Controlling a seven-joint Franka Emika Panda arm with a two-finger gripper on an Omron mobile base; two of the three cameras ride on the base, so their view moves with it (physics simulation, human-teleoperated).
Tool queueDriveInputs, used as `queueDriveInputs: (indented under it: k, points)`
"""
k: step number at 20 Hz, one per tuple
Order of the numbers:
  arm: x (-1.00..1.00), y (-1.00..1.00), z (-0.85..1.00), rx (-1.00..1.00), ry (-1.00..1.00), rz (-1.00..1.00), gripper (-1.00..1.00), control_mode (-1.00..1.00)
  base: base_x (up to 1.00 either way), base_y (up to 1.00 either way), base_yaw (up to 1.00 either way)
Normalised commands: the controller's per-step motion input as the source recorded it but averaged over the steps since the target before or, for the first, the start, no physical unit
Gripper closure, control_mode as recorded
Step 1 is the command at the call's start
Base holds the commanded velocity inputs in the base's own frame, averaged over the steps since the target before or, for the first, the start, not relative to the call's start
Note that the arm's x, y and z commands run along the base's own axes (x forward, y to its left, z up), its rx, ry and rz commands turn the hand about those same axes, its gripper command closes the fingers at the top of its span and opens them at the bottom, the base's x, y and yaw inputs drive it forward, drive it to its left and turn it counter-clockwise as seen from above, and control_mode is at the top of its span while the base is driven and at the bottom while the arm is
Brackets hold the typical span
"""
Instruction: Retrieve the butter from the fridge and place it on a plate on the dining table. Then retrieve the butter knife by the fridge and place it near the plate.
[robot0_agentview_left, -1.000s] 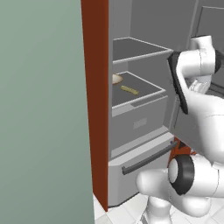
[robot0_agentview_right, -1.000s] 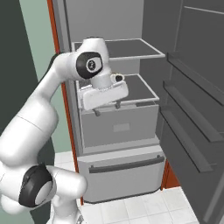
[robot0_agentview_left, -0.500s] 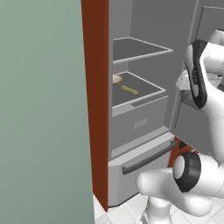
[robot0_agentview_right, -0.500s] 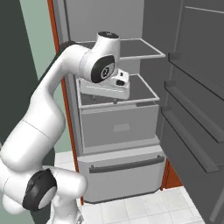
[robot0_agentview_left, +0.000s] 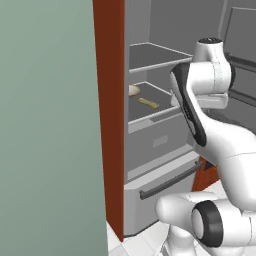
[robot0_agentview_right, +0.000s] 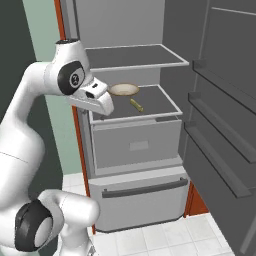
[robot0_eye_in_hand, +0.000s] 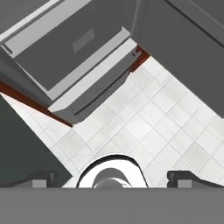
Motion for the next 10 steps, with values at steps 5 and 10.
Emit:
queueDriveInputs:
  k: [5,10]
  points:
    - [-0.55,0.19,-0.3,0.1,0.0,0.0,-1.0,-1.0,0.0,0.0,0.0]
    - [-0.78,0.18,-0.33,0.17,0.0,0.0,-1.0,-1.0,0.0,0.0,0.0]
